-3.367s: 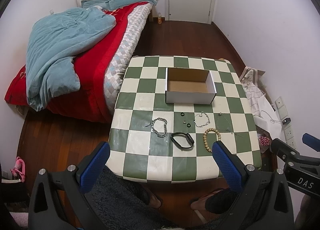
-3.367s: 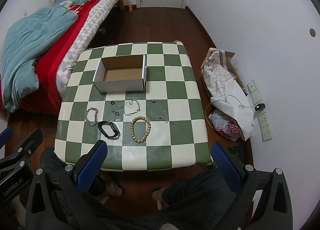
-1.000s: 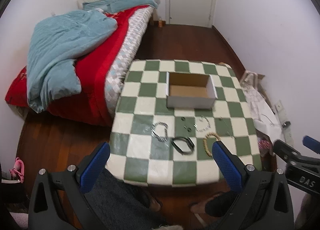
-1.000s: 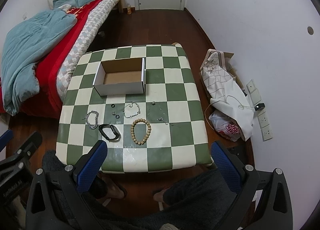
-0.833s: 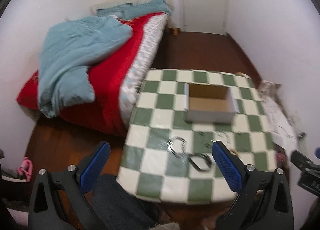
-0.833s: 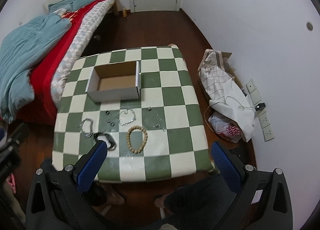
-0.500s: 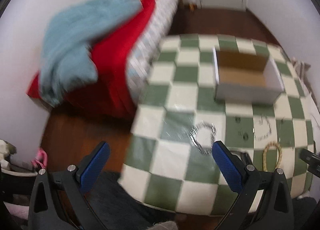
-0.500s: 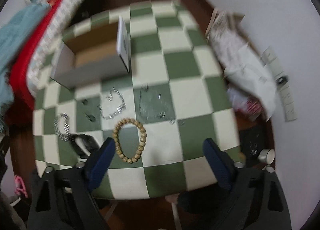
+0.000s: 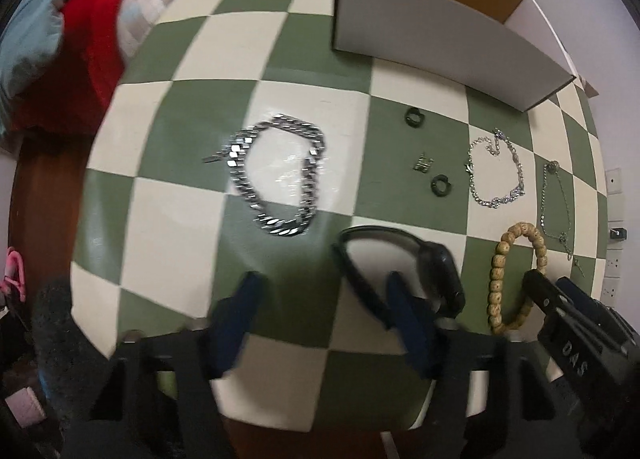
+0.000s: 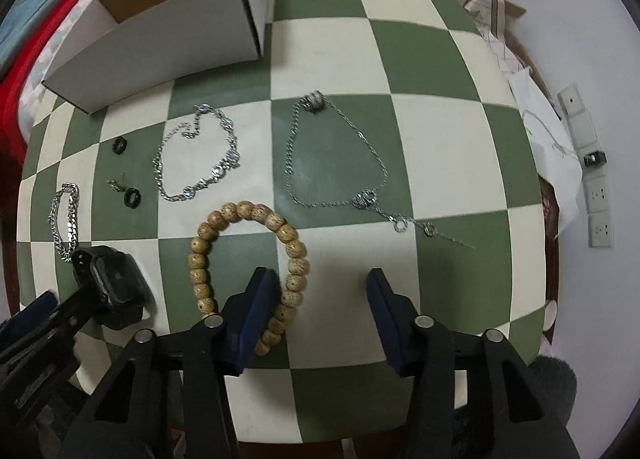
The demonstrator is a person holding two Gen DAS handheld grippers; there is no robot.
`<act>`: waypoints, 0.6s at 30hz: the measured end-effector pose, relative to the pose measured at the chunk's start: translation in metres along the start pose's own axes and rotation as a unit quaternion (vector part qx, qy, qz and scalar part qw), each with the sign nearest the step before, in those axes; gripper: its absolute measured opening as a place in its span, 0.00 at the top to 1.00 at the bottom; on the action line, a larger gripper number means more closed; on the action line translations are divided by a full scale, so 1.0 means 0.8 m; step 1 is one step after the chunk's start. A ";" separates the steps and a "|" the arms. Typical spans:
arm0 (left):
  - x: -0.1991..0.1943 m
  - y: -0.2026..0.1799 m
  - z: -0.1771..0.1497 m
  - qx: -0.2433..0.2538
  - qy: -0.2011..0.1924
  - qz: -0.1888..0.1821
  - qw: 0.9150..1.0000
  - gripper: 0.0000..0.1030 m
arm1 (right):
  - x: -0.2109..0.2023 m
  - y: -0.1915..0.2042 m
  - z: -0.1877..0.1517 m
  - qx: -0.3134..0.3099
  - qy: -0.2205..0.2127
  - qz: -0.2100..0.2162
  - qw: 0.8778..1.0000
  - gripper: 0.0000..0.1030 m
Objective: Organize jewelry
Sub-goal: 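Grasp the black watch band with left tool while right tool grasps the bead bracelet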
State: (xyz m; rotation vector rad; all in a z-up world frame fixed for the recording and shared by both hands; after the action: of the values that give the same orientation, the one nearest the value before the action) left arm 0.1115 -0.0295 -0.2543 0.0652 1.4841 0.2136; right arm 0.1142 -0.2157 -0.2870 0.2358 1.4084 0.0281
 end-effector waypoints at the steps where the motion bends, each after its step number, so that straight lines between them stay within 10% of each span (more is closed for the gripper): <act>1: 0.001 -0.003 0.001 0.002 0.002 0.000 1.000 0.57 | -0.001 0.002 -0.002 -0.004 -0.003 0.001 1.000 0.59; 6: -0.014 -0.014 0.004 0.017 -0.037 0.009 0.999 0.94 | -0.006 0.005 -0.010 -0.014 -0.016 -0.006 1.000 0.91; 18: -0.078 -0.050 0.004 0.068 -0.122 0.062 0.988 0.96 | -0.024 -0.010 0.006 0.006 -0.028 0.028 0.999 0.91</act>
State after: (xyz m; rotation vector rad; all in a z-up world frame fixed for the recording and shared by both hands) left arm 0.1143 -0.0800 -0.1997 0.2844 1.2493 0.1967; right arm 0.1145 -0.2271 -0.2692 0.2835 1.3459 0.0587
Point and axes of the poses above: each gripper's, at about its wrist camera, not at the fingertips, and x roughly the way its jaws point, y to its left, z to its top, the point moved 2 cm from there along x, roughly the way its jaws point, and after that the axes turned 12 degrees about z, right-handed, at the moved point
